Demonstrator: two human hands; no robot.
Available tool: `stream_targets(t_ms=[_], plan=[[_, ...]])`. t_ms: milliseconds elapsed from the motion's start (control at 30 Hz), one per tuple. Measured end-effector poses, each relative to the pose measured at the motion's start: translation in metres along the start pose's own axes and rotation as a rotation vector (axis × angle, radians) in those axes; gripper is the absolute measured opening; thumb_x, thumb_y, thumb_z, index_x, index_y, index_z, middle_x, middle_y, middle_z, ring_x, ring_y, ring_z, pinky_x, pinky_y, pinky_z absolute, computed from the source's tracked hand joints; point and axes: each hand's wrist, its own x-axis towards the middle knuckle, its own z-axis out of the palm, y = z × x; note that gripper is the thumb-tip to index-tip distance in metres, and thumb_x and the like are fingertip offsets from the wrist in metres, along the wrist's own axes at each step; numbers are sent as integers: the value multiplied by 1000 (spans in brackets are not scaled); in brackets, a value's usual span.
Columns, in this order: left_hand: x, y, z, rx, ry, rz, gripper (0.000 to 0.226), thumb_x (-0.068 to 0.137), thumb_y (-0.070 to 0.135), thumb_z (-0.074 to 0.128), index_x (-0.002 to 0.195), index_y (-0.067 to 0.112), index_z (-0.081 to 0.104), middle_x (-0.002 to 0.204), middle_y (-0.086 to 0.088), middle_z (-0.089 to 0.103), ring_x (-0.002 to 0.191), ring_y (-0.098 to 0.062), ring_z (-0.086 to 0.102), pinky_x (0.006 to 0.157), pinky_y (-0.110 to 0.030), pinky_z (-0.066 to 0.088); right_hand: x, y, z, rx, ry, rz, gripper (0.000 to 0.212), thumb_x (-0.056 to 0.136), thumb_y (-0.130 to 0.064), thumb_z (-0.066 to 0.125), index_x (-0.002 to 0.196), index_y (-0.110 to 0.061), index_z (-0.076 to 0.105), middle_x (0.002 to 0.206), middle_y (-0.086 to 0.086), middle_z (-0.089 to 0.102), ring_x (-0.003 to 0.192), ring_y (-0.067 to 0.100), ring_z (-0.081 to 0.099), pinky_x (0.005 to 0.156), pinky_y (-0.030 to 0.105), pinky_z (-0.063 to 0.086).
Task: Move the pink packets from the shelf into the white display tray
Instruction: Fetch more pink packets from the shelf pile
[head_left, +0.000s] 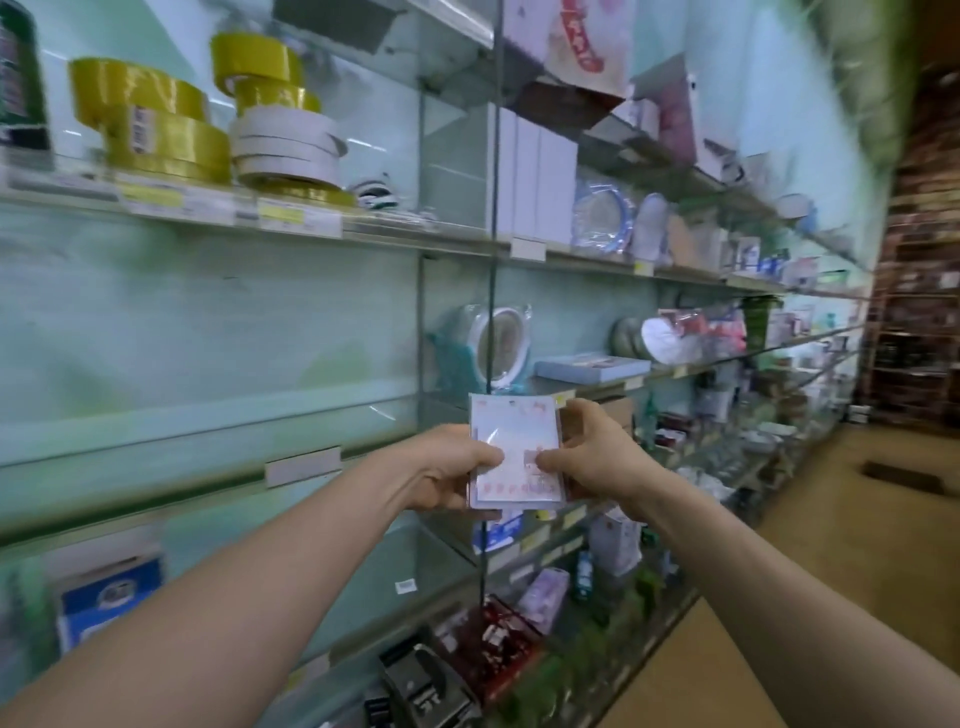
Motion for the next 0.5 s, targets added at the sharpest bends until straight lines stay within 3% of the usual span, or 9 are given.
stream_targets(t_ms=[100,200,300,400,500], plan=[[13,9,24,27,3,44,13,92,6,54,99,15,61,81,-4,66,65,-15,62,45,-24,54,-4,9,-26,-32,15,-27,71,87,-10,67,146,-21,28,111,16,63,67,16,63,44,22,50],[29,20,45,51,26,78,10,92,9,55,91,17,60,76,-1,62,59,-12,57,41,-18,49,-7,18,-46,-123,53,-40,41,95,-9,52,136,-11,49,91,14,63,63,19,60,59,29,58],[45,29,63,41,1,107,14,93,9,52,89,20,60,70,1,59,41,-4,53,36,-13,42,-4,29,-65,-176,82,-38,46,95,3,32,134,-9,52,83,8,64,67,17,63,73,35,56],[68,35,79,-45,-46,119,24,93,6,51,104,23,62,73,0,61,36,-3,56,35,-14,43,6,40,-82,-378,124,-76,52,90,4,37,136,-18,50,88,3,63,63,7,55,54,15,44],[96,43,92,-97,-93,104,31,94,5,48,112,25,62,77,-3,62,53,-10,58,38,-16,46,26,55,-95,-570,195,-122,50,89,-5,49,135,-26,51,99,2,65,73,14,57,58,21,43]])
